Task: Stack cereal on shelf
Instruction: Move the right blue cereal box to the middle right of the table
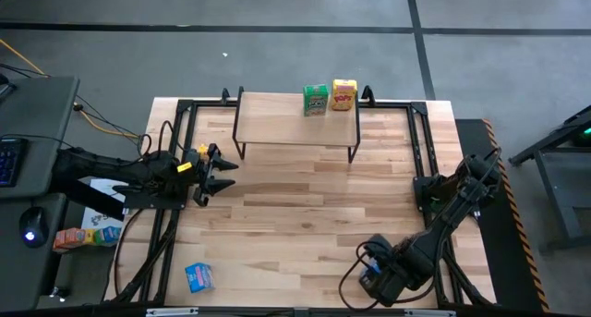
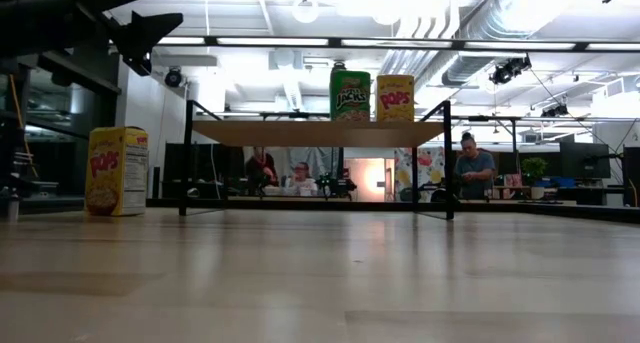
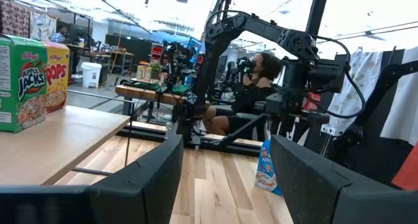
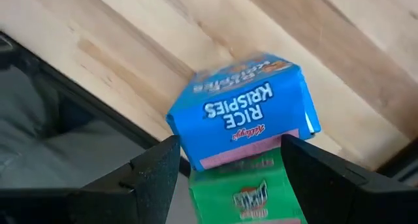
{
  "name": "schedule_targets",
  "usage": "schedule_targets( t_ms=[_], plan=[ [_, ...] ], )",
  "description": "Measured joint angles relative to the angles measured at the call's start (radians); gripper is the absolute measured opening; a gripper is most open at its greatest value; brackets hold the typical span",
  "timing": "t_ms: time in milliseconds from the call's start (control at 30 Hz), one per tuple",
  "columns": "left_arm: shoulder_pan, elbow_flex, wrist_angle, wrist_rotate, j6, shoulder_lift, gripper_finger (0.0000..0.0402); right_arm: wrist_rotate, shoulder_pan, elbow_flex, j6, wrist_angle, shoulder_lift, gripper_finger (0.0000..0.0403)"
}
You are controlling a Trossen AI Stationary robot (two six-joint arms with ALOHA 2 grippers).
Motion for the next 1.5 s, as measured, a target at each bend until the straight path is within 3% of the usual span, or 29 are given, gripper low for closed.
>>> schedule_targets(
  t_ms=[433, 700, 1167, 1500],
  plan=[
    [0.0, 0.0, 0.001, 0.0, 0.0, 0.0, 0.0222, 0.033, -0.001, -0.057, 0.004, 0.008, -0.005, 0.0259],
    [0.0, 0.0, 0.005, 0.0, 0.0, 0.0, 0.0222, 0.152, -0.002, -0.066, -0.021, -0.012, -0.003, 0.0259],
    [0.0, 0.0, 0.009, 0.0, 0.0, 0.0, 0.0222, 0.224, -0.015, -0.069, 0.088, -0.219, 0.002, 0.0259],
    [0.0, 0.0, 0.008, 0.0, 0.0, 0.0, 0.0222, 0.279, -0.082, -0.069, -0.01, -0.28, 0.002, 0.0259]
  ],
)
